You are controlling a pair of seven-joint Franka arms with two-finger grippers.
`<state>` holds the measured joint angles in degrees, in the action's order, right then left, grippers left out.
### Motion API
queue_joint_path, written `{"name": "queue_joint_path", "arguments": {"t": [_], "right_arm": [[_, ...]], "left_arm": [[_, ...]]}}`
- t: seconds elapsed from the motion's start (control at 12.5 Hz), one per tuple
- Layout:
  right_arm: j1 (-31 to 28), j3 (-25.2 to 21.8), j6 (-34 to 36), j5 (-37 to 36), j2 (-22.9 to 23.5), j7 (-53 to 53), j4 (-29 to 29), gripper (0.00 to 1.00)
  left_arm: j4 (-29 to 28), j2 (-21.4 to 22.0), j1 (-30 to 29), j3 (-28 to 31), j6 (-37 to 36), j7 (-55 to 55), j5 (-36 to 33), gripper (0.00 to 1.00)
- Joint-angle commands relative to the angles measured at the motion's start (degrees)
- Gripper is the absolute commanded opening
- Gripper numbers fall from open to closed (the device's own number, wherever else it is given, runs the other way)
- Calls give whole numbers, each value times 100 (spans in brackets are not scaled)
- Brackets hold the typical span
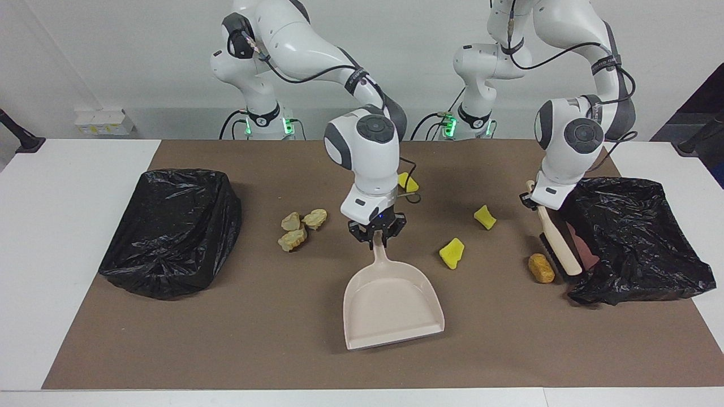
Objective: Sweep and dump trash in bin
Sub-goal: 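Grasp the dustpan with the right gripper and place it near the sponges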
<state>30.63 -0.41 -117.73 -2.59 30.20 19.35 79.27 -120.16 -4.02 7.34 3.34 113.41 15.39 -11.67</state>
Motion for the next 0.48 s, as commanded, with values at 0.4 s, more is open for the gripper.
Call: {"name": "queue_joint_path", "arguments": {"t": [0.4], "right_arm": [[-391, 67, 840, 13, -1885, -3929, 2230, 0]], "left_arm": [[-395, 279, 680, -97, 146, -747, 1131, 0]]}}
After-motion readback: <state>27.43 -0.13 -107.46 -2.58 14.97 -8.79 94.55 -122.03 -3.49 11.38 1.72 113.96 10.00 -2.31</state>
